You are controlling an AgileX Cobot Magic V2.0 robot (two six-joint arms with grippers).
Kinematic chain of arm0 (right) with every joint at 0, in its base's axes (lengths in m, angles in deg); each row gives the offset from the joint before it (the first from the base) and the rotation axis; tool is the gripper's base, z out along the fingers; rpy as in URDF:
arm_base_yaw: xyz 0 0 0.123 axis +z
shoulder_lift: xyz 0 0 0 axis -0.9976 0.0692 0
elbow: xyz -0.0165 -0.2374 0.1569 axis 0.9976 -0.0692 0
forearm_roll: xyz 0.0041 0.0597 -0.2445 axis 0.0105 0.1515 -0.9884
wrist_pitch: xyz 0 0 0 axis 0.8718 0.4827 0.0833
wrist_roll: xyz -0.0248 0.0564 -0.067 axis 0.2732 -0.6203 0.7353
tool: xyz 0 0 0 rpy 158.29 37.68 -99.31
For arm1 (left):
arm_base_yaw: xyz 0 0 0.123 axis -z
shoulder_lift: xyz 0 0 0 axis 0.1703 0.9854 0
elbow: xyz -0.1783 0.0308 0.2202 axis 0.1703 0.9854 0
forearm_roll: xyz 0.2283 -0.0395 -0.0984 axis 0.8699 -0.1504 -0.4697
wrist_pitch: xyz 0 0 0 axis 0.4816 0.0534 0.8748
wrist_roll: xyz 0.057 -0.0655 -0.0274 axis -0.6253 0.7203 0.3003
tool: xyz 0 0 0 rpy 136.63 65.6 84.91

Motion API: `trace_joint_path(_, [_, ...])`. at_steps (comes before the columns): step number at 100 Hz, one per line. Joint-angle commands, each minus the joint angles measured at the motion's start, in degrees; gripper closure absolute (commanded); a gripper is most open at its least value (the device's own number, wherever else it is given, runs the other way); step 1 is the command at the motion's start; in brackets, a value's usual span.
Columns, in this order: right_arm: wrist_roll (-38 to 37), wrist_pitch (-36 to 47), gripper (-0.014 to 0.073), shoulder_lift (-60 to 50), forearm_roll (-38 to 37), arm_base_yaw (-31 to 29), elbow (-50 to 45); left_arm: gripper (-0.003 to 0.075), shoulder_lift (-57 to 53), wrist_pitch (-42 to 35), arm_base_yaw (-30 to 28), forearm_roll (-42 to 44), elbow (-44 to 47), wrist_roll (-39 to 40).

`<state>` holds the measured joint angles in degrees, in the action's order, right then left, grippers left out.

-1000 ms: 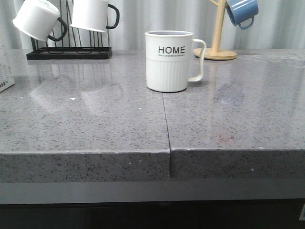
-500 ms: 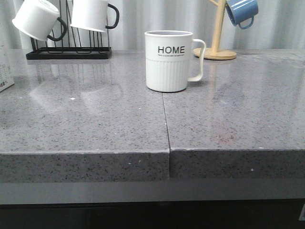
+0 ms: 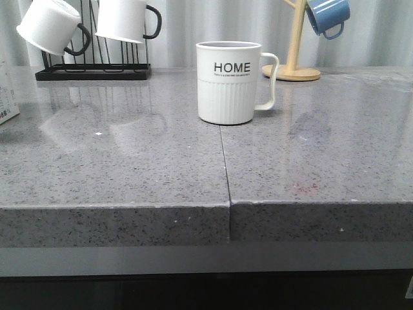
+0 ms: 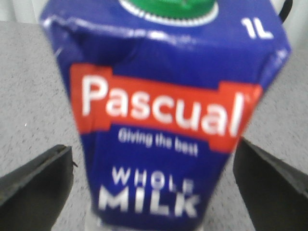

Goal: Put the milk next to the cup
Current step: 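Close the left gripper on the milk carton and lift it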

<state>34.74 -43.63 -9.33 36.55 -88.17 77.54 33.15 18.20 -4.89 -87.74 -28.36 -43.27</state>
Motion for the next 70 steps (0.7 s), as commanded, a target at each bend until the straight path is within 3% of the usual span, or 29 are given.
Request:
trace_joint_path(1, [0.2, 4.9, 0.0662, 0.5, -0.5, -0.2, 1.5, 0.0069, 1.1, -6.1, 0.1, -0.4, -3.5, 0.2])
trace_joint_path(16, [0.2, 4.9, 0.0662, 0.5, -0.5, -0.2, 1.5, 0.0071, 4.1, -7.4, 0.1, -1.6, -5.2, 0.2])
trace_joint_path(23, [0.2, 4.9, 0.0662, 0.5, -0.5, -0.2, 1.5, 0.011, 4.8, -8.2, 0.1, -1.9, -5.2, 0.2])
trace_joint_path(49, [0.2, 4.9, 0.0662, 0.5, -0.5, -0.2, 1.5, 0.0473, 4.9, -8.5, 0.1, -1.9, -5.2, -0.1])
trace_joint_path(70, [0.2, 4.9, 0.0662, 0.5, -0.5, -0.2, 1.5, 0.0487, 3.0, -8.5, 1.7, -6.5, -5.3, -4.0])
